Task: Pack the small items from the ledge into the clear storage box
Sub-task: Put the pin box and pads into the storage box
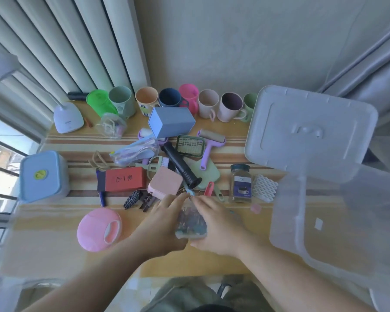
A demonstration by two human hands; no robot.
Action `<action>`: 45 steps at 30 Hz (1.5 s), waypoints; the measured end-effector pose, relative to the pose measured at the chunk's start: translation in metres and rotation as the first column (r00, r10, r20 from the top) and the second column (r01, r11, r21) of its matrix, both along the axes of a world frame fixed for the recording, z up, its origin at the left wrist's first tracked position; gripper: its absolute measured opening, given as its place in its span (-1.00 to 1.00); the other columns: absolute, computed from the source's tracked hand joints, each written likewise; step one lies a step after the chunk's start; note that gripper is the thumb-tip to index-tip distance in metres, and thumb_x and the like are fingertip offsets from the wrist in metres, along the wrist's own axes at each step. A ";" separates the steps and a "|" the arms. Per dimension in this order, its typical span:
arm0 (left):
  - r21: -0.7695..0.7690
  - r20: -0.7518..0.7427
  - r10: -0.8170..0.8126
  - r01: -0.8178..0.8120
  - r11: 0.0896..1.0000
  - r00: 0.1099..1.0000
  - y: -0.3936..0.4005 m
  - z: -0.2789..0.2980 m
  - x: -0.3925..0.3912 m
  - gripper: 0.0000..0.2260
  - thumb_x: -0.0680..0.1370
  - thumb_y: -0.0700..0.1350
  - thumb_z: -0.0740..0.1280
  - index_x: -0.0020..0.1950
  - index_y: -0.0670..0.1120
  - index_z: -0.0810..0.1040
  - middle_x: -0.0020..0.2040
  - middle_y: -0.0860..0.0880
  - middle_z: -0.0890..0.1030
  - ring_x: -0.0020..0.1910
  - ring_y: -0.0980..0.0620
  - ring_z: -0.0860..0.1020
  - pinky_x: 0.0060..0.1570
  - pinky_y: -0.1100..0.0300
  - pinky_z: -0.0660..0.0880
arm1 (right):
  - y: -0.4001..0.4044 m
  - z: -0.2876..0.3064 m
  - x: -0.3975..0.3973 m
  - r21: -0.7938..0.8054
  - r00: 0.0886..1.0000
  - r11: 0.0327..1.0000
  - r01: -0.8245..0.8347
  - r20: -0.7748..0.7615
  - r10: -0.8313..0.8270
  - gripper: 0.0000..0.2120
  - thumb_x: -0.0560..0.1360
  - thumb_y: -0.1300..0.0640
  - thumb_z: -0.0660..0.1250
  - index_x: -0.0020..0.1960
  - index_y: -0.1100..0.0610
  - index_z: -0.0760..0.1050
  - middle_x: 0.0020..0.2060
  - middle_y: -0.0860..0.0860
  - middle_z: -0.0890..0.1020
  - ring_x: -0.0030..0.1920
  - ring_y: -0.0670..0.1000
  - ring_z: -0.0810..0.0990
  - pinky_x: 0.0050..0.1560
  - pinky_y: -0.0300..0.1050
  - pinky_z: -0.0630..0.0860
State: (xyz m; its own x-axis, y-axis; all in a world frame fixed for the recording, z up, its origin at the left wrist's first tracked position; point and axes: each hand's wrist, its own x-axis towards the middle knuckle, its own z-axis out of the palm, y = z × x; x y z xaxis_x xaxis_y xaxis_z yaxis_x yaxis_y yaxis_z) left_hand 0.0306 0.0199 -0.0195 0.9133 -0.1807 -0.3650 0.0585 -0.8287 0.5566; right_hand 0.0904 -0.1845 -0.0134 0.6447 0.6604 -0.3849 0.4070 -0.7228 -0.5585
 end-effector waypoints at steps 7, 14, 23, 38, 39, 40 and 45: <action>-0.019 -0.047 0.270 -0.271 0.962 0.962 0.033 -0.031 0.048 -0.34 0.47 0.48 0.24 0.50 0.23 0.34 0.50 0.08 0.34 0.47 -0.04 0.35 0.42 -0.07 0.36 | -0.062 0.010 0.016 0.053 0.971 0.983 0.176 0.155 -0.182 -0.13 0.38 -0.16 0.57 0.56 -0.12 0.21 0.41 -0.21 0.36 0.37 -0.07 0.39 0.24 -0.10 0.46; 0.503 -0.136 0.351 -0.241 0.830 0.926 0.006 -0.079 0.091 0.05 0.32 0.58 0.25 0.60 0.26 -0.25 0.60 -0.18 -0.08 0.42 -0.30 0.30 0.25 -0.14 0.46 | -0.159 0.060 0.037 0.109 0.892 0.912 0.396 0.191 -0.410 -0.04 0.30 -0.27 0.64 0.55 -0.16 0.24 0.35 -0.31 0.32 0.29 -0.23 0.38 0.18 -0.22 0.42; 0.520 -0.012 0.541 -0.457 0.722 0.841 -0.007 -0.056 0.100 -0.04 0.26 0.61 0.26 0.56 0.32 -0.02 0.29 -0.32 0.35 0.20 -0.38 0.39 0.05 -0.21 0.45 | -0.297 0.034 0.057 0.177 0.704 0.742 0.646 0.236 -0.670 -0.15 0.23 0.04 0.66 0.45 -0.04 0.39 0.20 -0.16 0.42 0.22 -0.07 0.49 0.19 -0.21 0.43; 0.230 0.175 0.384 -0.417 0.879 0.906 -0.211 0.074 0.106 -0.01 0.32 0.09 0.60 0.58 0.30 0.06 0.41 -0.15 0.30 0.37 -0.32 0.32 0.27 -0.31 0.39 | -0.315 -0.120 0.129 -0.066 0.812 0.811 0.581 -0.017 -0.583 -0.11 0.35 0.05 0.58 0.55 -0.26 0.24 0.29 0.06 0.37 0.28 0.17 0.53 0.22 0.01 0.57; 0.214 0.197 0.344 -0.382 0.899 0.918 -0.224 0.076 0.110 0.01 0.29 0.06 0.61 0.59 0.28 0.08 0.40 -0.14 0.31 0.36 -0.31 0.33 0.25 -0.30 0.40 | -0.314 -0.123 0.130 -0.075 0.812 0.810 0.582 0.000 -0.584 -0.13 0.36 0.02 0.57 0.54 -0.26 0.22 0.30 0.06 0.38 0.28 0.18 0.53 0.18 0.02 0.58; 0.205 0.213 0.303 -0.345 0.916 0.929 -0.236 0.077 0.113 0.02 0.28 0.05 0.62 0.59 0.26 0.09 0.39 -0.14 0.32 0.35 -0.31 0.34 0.24 -0.29 0.41 | -0.313 -0.125 0.130 -0.086 0.807 0.803 0.590 0.012 -0.591 -0.15 0.37 -0.01 0.57 0.54 -0.26 0.21 0.31 0.06 0.38 0.27 0.19 0.54 0.14 0.03 0.60; 0.166 0.238 0.171 -0.214 0.963 0.956 -0.281 0.079 0.128 0.04 0.26 0.09 0.58 0.60 0.30 0.05 0.40 -0.09 0.32 0.39 -0.25 0.33 0.21 -0.25 0.46 | -0.318 -0.126 0.131 -0.078 0.800 0.798 0.597 -0.009 -0.599 -0.07 0.36 -0.13 0.60 0.56 -0.22 0.13 0.36 0.07 0.33 0.29 0.17 0.52 0.15 0.06 0.60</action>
